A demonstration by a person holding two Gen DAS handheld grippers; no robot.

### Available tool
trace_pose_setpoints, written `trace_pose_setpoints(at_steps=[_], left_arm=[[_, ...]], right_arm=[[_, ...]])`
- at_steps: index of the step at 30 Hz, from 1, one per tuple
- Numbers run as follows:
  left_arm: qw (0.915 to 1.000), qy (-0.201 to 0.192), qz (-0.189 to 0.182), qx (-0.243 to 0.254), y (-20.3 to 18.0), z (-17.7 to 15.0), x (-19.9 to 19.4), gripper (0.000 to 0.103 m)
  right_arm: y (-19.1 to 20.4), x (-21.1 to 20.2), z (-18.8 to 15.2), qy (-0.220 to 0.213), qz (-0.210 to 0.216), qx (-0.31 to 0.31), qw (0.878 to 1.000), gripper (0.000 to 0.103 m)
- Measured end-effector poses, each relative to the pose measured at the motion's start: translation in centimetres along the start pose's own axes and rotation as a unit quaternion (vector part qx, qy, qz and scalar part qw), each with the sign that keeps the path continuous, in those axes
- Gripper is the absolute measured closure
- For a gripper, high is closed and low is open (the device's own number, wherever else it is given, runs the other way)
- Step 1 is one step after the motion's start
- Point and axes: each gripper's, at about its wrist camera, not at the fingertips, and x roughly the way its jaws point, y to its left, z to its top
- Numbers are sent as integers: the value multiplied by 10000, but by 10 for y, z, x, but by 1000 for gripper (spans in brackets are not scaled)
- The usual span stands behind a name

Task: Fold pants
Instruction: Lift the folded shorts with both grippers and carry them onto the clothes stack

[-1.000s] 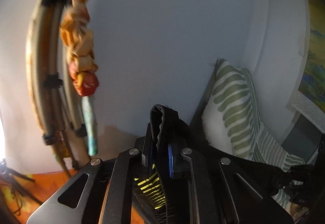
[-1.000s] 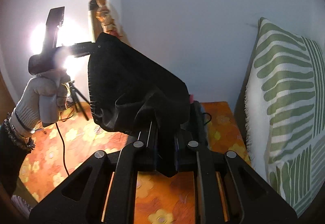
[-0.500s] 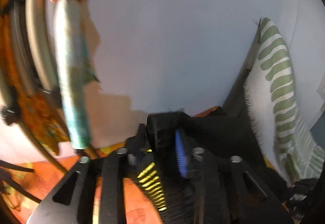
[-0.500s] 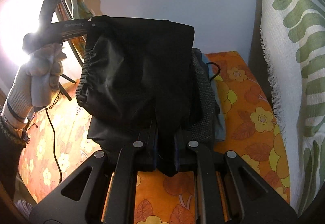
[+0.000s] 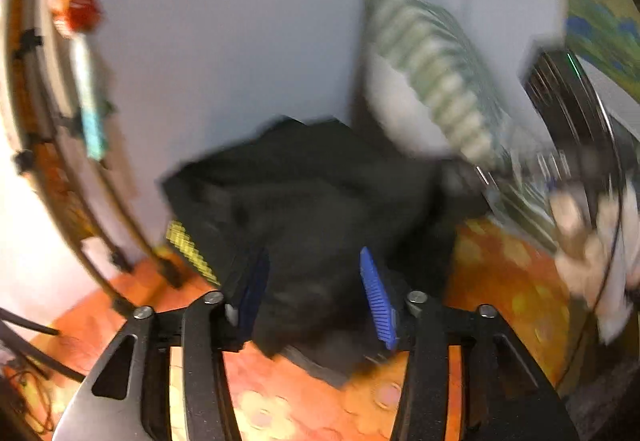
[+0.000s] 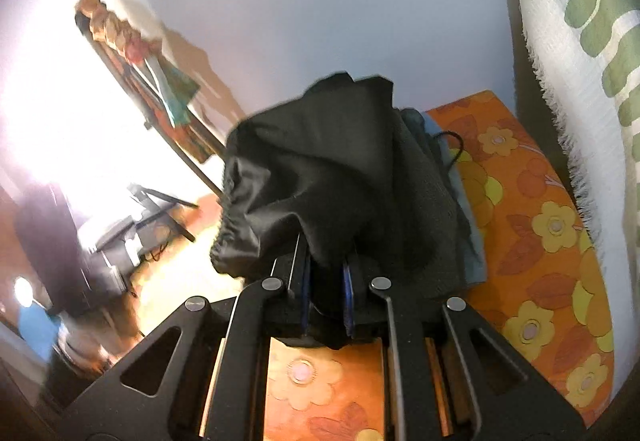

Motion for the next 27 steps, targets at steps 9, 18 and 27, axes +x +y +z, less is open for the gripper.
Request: trace_pose_setpoints(at_steps=[9, 18, 27], left_arm=[[9888, 106, 828, 1237, -64, -9, 56, 41], [9914, 344, 854, 929, -43, -8, 79, 74], [9947, 304, 523, 829, -34, -6, 72, 94]], right_arm=[[18, -5, 18, -59, 168, 104, 9998, 90], [-3, 0, 4, 561, 440, -183, 9973, 82], [-72, 19, 58, -296, 664, 1094, 9913, 55]])
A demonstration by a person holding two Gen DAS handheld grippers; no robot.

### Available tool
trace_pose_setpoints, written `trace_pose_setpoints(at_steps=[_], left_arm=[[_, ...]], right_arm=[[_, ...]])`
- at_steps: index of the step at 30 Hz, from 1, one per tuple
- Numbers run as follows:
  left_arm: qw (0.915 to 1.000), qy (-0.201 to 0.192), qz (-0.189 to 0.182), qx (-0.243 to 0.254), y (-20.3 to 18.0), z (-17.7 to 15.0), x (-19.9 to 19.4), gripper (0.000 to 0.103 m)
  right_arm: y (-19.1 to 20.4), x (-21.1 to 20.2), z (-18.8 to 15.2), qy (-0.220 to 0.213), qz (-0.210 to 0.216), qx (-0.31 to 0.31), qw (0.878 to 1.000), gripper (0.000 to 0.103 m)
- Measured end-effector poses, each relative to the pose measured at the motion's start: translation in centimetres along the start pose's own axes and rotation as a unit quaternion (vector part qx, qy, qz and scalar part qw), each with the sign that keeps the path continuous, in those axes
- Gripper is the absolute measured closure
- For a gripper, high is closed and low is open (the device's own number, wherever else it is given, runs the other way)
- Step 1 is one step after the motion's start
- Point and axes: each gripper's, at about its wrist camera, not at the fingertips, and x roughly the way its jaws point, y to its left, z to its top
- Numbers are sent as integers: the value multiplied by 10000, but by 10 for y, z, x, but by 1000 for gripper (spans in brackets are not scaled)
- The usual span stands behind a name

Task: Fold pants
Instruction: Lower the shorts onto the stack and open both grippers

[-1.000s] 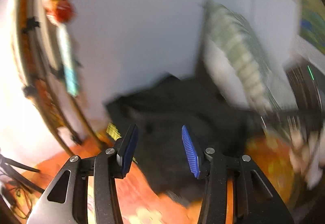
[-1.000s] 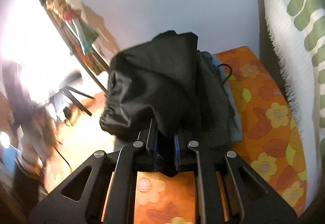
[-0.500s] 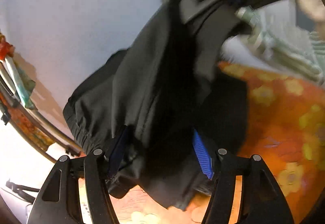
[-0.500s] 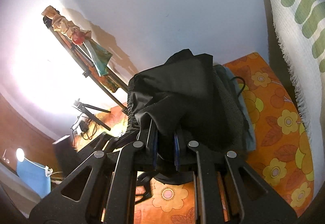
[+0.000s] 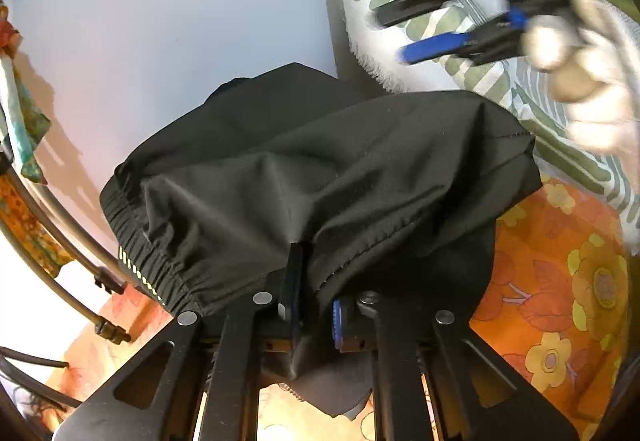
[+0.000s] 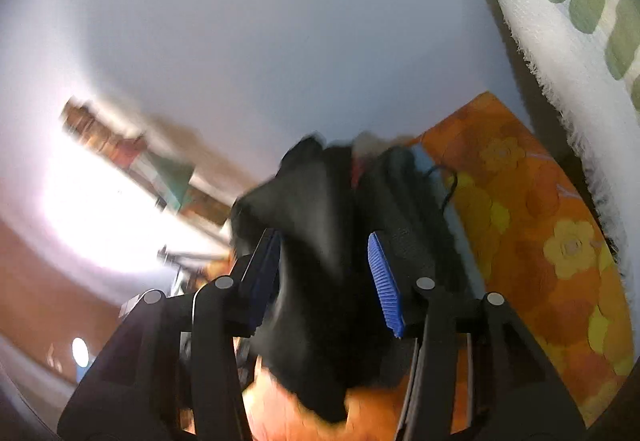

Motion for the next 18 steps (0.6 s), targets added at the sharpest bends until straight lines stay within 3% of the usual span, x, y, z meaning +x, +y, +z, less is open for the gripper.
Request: trace_pose_setpoints(at_steps=[7, 8, 9, 11, 18], left_arm=[[10000, -24, -52, 79, 1, -4, -3, 95], [9999, -30, -59, 90, 1, -5, -4, 95], [9999, -38, -75, 87, 2, -6, -5, 95], [9999, -70, -129, 51, 3, -8, -10, 96], [9988, -122, -475, -28, 2, -13, -25, 96]], right_arm=[[-2, 70, 32, 139, -158, 242, 9995, 57], [2, 73, 33, 136, -162, 169, 9996, 72], [10, 75, 34, 167, -153, 33, 9997, 85], [28, 75, 34, 160, -365, -341, 9986, 92], [89, 69, 44, -122, -1116, -1774, 9777, 97]])
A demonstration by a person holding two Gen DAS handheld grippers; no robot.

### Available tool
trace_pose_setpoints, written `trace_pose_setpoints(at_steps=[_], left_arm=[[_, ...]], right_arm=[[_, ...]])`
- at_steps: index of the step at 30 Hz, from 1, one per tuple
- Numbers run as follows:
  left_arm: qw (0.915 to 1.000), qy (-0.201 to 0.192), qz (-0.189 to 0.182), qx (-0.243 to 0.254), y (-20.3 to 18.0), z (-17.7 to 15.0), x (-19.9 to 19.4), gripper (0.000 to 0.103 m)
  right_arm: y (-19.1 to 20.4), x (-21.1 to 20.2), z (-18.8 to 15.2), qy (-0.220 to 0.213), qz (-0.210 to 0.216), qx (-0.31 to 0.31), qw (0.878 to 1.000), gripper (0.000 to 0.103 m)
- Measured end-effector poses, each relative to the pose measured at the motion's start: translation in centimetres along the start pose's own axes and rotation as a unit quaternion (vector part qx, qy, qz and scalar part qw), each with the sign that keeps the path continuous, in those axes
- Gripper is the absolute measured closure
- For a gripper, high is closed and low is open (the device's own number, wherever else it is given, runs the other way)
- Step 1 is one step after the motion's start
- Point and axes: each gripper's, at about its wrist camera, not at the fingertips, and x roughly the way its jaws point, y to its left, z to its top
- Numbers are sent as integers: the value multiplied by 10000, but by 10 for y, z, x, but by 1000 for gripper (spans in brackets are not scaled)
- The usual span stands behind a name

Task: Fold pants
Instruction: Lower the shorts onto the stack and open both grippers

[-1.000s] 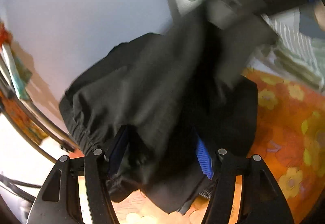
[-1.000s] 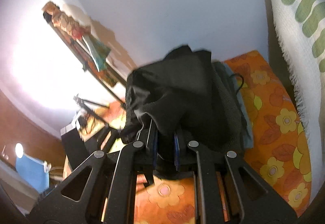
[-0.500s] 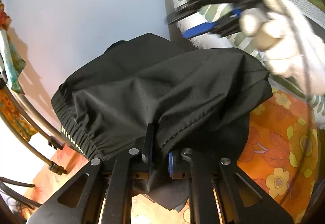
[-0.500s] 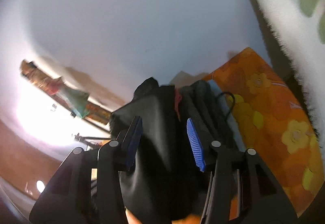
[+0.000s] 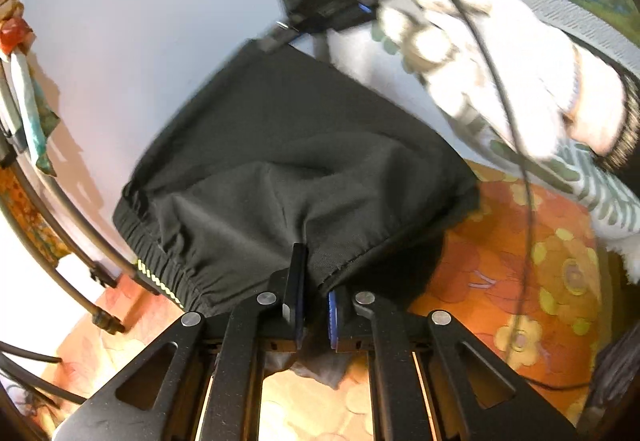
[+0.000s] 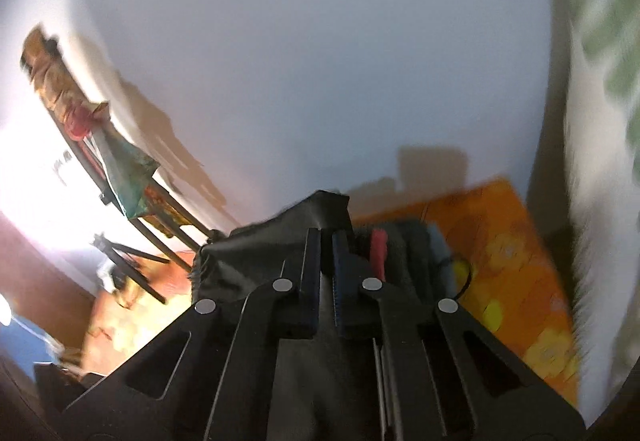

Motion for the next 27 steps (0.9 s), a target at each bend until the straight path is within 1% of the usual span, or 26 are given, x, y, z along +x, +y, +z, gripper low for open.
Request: trace_pose_setpoints(at_steps=[3, 4, 6, 7, 8, 9, 10, 11, 13, 14, 15, 16, 18, 20, 22, 24, 25, 27], left_arm=[[9997, 128, -213, 43, -8, 1, 8, 96], [9997, 146, -220, 11, -8, 2, 11, 95], [9993, 269, -250, -59, -9, 3, 18, 84], [9990, 298, -311, -91, -8, 3, 18, 74], [9989, 286, -350, -104, -7, 1, 16, 69], [9990, 244, -353, -141, -4, -1, 12, 68], [9989, 231, -347, -198, -2, -1, 8, 64], [9985, 214, -358, -349, 5, -3, 2, 59], [9969, 134, -416, -650, 17, -8, -10, 52], [9962, 82, -378, -782, 26, -10, -17, 52], [9959, 55, -301, -851, 32, -11, -21, 52], [9957, 28, -148, -909, 41, -12, -25, 52], [9939, -41, 25, -1103, 57, -11, -29, 52], [9927, -98, 163, -1195, 67, -7, -28, 52], [9915, -156, 263, -1263, 77, -2, -23, 52], [9911, -161, 419, -1250, 81, 4, -10, 52], [9915, -116, 557, -1173, 82, 7, 1, 52], [9904, -14, 724, -1180, 87, 9, 19, 52]], right_arm=[[17, 3, 22, -198, -423, -533, 9975, 100], [19, 8, 30, -272, -650, -635, 9955, 100], [18, 20, 36, -303, -867, -719, 9932, 100], [19, 28, 37, -191, -873, -777, 9930, 100], [19, 37, 35, 43, -859, -850, 9927, 100], [19, 44, 30, 189, -1045, -975, 9895, 98], [20, 45, 24, 180, -1304, -1107, 9851, 98], [20, 43, 21, 171, -1349, -1160, 9839, 98], [17, 33, 11, 175, -1203, -1038, 9871, 98], [18, 25, 4, 147, -1088, -991, 9890, 98], [19, 19, -1, 122, -1064, -1012, 9891, 98], [21, 8, -10, 71, -1040, -1073, 9887, 98], [25, -8, -28, 28, -934, -1100, 9895, 97], [28, -22, -50, 49, -646, -1103, 9918, 97], [35, -27, -68, 122, -557, -1215, 9910, 97], [42, -26, -87, 254, -576, -1421, 9879, 96], [44, -22, -94, 364, -633, -1542, 9853, 95], [43, -12, -105, 514, -841, -1677, 9809, 94]])
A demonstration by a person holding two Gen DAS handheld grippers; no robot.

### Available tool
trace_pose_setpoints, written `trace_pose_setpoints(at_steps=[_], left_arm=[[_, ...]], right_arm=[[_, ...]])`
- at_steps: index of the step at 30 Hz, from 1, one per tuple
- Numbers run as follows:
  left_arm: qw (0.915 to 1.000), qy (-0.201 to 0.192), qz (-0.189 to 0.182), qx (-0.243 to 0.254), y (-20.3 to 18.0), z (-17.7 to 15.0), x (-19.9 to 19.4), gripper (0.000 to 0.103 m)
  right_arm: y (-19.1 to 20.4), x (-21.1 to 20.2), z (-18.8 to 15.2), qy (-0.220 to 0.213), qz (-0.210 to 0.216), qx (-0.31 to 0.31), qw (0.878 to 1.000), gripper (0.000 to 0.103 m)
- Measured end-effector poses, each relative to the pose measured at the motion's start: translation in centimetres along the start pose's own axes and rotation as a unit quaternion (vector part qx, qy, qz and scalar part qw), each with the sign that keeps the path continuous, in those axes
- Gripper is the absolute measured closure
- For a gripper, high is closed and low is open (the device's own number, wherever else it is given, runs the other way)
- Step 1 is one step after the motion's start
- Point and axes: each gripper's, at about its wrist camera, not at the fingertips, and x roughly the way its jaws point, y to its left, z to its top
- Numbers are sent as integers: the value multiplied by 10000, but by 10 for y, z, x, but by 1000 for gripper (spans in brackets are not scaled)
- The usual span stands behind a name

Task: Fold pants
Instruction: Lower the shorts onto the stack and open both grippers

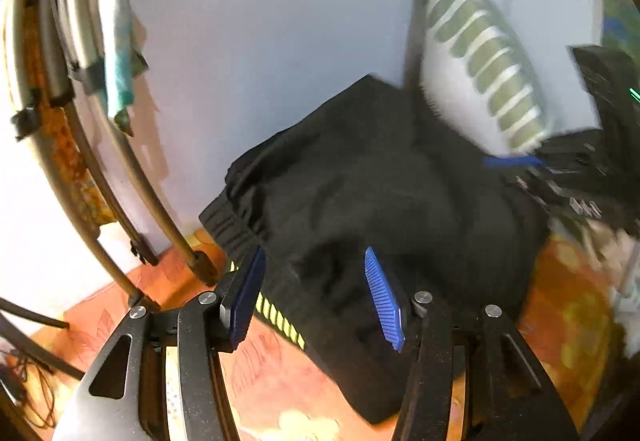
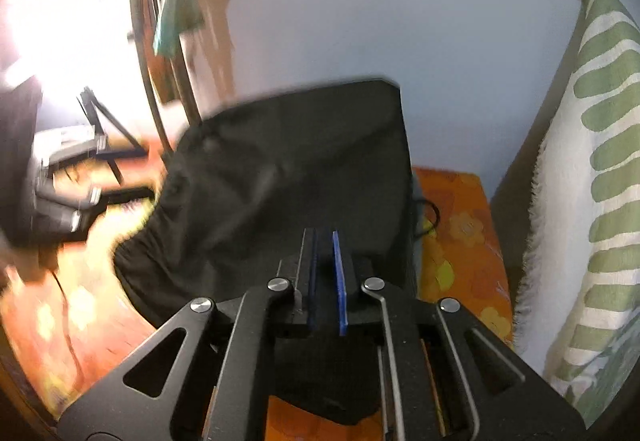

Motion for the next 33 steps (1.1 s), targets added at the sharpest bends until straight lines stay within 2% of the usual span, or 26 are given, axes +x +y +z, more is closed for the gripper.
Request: trace_pose_setpoints(at_steps=[3, 6, 10, 12, 15, 19, 22, 24, 28, 33], left_arm=[[9984, 147, 515, -177, 12, 3, 26, 52], [9965, 169, 639, -514, 29, 3, 30, 50], [9938, 219, 1061, -258, 27, 0, 18, 50], [9926, 216, 1163, -280, 30, -1, 11, 50], [9921, 230, 1075, -611, 41, -6, -6, 50], [9918, 68, 880, -926, 42, -12, -40, 49], [9914, -32, 654, -1135, 38, -18, -66, 43], [9913, -106, 570, -1181, 31, -21, -80, 40], [9910, -295, 290, -1275, 9, -31, -117, 35], [9909, -551, 259, -1198, -23, -48, -153, 29]], right_arm=[[-6, 10, -15, 168, -105, 26, 9998, 94], [-9, 14, -20, 219, -168, 2, 9996, 94], [-8, 5, -17, 163, -181, 73, 9997, 93], [-9, 0, -18, 149, -210, 172, 9995, 89], [-8, -15, -20, 112, -272, 326, 9990, 78], [0, -47, -25, -151, -312, 465, 9983, 74], [13, -74, -30, -362, -380, 516, 9973, 65], [24, -91, -35, -467, -397, 528, 9967, 56], [43, -117, -48, -536, -415, 585, 9960, 50], [66, -151, -63, -719, -492, 779, 9931, 41]])
